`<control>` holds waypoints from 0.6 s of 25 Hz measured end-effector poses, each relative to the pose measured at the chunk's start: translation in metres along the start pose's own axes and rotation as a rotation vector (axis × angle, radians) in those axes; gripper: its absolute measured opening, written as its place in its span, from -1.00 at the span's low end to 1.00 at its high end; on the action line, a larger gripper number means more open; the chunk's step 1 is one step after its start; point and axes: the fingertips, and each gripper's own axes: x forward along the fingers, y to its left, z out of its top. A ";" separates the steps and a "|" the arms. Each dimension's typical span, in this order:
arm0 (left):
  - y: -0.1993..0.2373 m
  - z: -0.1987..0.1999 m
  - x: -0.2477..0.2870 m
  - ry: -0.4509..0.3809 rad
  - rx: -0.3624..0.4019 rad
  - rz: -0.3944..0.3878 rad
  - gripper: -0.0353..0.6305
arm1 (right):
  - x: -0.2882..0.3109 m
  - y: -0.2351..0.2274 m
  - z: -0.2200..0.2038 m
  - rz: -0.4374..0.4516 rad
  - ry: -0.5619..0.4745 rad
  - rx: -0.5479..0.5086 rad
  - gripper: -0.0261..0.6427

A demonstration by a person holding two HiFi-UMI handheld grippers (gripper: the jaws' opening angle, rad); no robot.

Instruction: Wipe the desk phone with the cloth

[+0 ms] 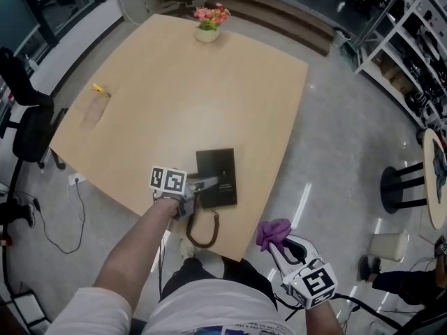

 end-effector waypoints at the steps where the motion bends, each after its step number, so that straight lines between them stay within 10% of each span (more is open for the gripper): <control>1: 0.001 0.000 0.000 0.009 -0.007 -0.002 -0.24 | -0.001 -0.002 -0.001 -0.001 0.003 0.005 -0.65; 15: -0.036 -0.017 -0.015 -0.037 -0.021 0.003 -0.31 | 0.032 -0.018 0.036 0.074 -0.069 -0.064 -0.65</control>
